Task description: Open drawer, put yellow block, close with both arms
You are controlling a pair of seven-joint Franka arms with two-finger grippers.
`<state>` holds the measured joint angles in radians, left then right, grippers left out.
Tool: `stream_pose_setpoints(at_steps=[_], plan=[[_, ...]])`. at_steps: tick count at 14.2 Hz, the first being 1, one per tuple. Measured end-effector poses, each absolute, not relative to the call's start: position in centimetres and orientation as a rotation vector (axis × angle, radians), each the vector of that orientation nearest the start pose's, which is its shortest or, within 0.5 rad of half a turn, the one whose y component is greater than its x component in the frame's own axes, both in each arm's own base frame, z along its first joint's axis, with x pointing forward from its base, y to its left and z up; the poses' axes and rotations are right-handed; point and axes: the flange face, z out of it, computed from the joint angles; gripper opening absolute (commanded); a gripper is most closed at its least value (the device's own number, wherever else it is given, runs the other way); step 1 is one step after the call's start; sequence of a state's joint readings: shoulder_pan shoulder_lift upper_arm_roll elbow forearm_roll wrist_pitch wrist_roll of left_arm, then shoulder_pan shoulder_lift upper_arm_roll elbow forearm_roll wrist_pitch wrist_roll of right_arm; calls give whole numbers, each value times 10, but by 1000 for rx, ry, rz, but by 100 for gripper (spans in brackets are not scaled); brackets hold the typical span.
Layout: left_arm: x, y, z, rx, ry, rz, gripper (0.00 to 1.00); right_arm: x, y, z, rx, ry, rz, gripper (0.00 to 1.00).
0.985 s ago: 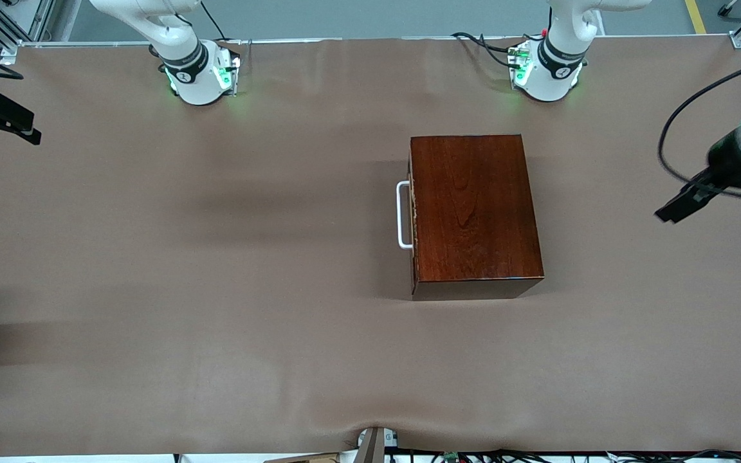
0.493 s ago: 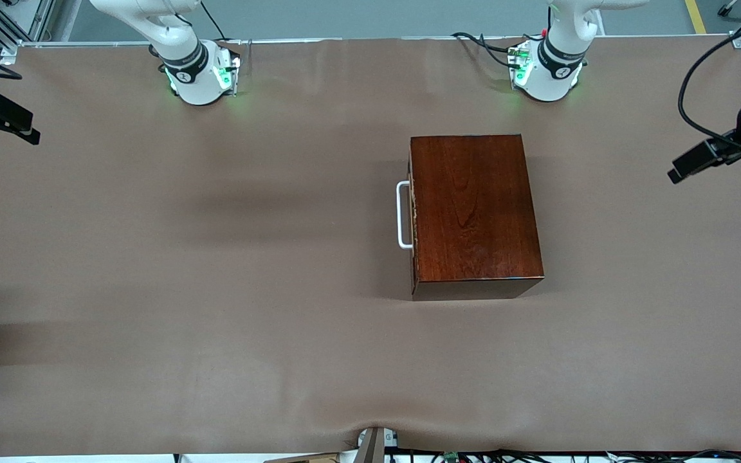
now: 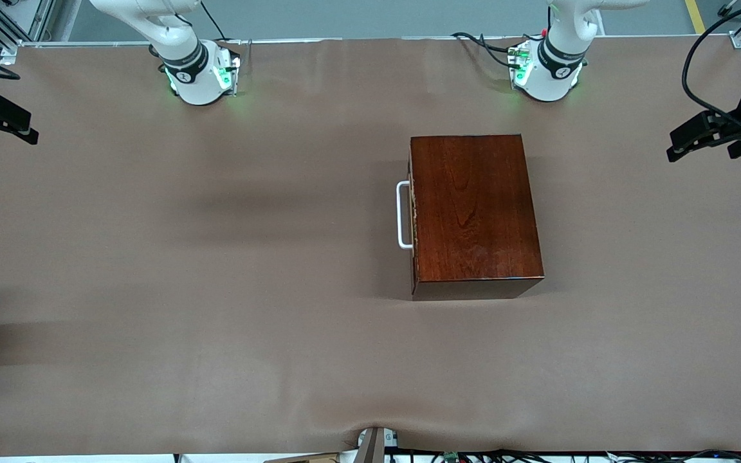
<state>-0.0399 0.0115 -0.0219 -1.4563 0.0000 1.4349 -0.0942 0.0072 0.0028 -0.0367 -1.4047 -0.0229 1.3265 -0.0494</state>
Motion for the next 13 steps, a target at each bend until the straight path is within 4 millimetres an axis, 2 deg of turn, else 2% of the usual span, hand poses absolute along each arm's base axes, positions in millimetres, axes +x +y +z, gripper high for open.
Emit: stream_pose_setpoints(at_steps=[4,13], plan=[[542,-46,660,-3139,-14,50,100,527,-19,679,-3158,-24,131,100],[535,-45,656,-3127,-10,144,100,527,-19,679,-3158,-23,132,100]])
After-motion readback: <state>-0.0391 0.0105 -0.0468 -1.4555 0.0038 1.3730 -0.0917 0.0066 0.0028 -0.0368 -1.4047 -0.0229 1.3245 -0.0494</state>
